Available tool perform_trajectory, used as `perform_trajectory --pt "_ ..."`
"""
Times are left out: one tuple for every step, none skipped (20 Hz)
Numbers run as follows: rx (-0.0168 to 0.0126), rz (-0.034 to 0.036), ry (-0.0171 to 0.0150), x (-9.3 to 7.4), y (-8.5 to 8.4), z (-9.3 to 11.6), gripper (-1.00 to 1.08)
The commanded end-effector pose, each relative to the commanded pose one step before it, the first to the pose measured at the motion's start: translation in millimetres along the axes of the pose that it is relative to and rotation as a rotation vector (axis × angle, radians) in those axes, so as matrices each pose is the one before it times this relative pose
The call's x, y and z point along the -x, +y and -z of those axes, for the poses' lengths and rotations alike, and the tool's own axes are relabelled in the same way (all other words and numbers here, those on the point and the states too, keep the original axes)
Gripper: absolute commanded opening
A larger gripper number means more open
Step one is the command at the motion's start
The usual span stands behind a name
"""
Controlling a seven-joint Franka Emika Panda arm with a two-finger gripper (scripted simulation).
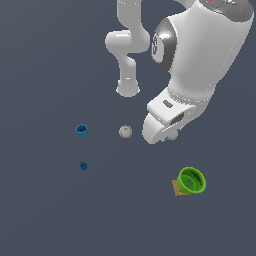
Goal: Pick up a designated object from a clutter of objects.
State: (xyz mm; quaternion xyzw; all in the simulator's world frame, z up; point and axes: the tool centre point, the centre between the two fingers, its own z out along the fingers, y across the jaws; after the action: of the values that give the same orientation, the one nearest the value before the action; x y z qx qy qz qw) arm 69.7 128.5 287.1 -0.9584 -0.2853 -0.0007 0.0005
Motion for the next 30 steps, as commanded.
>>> perform_trajectory --pt "-0.00018 -0.00066 -0.00099 -9.43 2.07 16.68 -1.00" --pt "0.00000 0.00000 0.00000 -3.61 0.69 6.19 -1.00" --pt "0.00000 0.00000 0.00000 -3.53 0.68 6.02 -1.00" --pt "0.00000 0.00000 0.00000 -3.45 0.67 5.86 -1.00" --pt "0.00000 0.00000 0.00000 -3.37 0.65 5.70 -1.00" --pt "0.00000 0.00000 0.00000 -3.29 0.64 5.55 -1.00" --pt "0.00000 0.00000 0.00000 -3.22 0.63 5.39 -1.00" --pt "0.00000 0.00000 0.00000 -3.14 0.62 5.25 -1.00" --pt "0.00000 0.00000 0.00000 -3.07 0.61 5.10 -1.00" --pt "0.00000 0.00000 0.00000 -2.99 0.59 4.96 -1.00" --pt "0.00000 0.00000 0.00000 -2.92 0.58 4.81 -1.00" --pt "0.00037 -0.00052 -0.00026 -2.82 0.76 4.60 -1.00" --pt "0.00000 0.00000 0.00000 -2.78 0.56 4.54 -1.00" --pt "0.00000 0.00000 0.00000 -2.71 0.55 4.40 -1.00" --pt "0.00000 0.00000 0.00000 -2.63 0.54 4.26 -1.00" --pt "0.00000 0.00000 0.00000 -2.57 0.53 4.13 -1.00" --pt "0.00000 0.00000 0.00000 -2.50 0.52 4.00 -1.00" --pt "0.00000 0.00000 0.00000 -2.43 0.51 3.86 -1.00" --pt "0.00000 0.00000 0.00000 -2.34 0.49 3.70 -1.00" --pt "0.00000 0.00000 0.00000 -2.17 0.46 3.41 -1.00" --pt "0.00000 0.00000 0.00000 -1.99 0.43 3.12 -1.00" --pt "0.00000 0.00000 0.00000 -1.83 0.40 2.84 -1.00" --pt "0.00000 0.00000 0.00000 -1.68 0.37 2.59 -1.00" --pt "0.00000 0.00000 0.00000 -1.53 0.34 2.34 -1.00" --pt "0.00000 0.00000 0.00000 -1.39 0.32 2.12 -1.00" --pt "0.00000 0.00000 0.00000 -1.26 0.29 1.90 -1.00" --pt "0.00000 0.00000 0.00000 -1.14 0.27 1.70 -1.00" --pt "0.00000 0.00000 0.00000 -1.02 0.24 1.51 -1.00" --pt "0.00000 0.00000 0.00000 -0.91 0.22 1.33 -1.00" --pt "0.00055 0.00004 -0.00041 -0.98 -0.06 1.03 -1.00"
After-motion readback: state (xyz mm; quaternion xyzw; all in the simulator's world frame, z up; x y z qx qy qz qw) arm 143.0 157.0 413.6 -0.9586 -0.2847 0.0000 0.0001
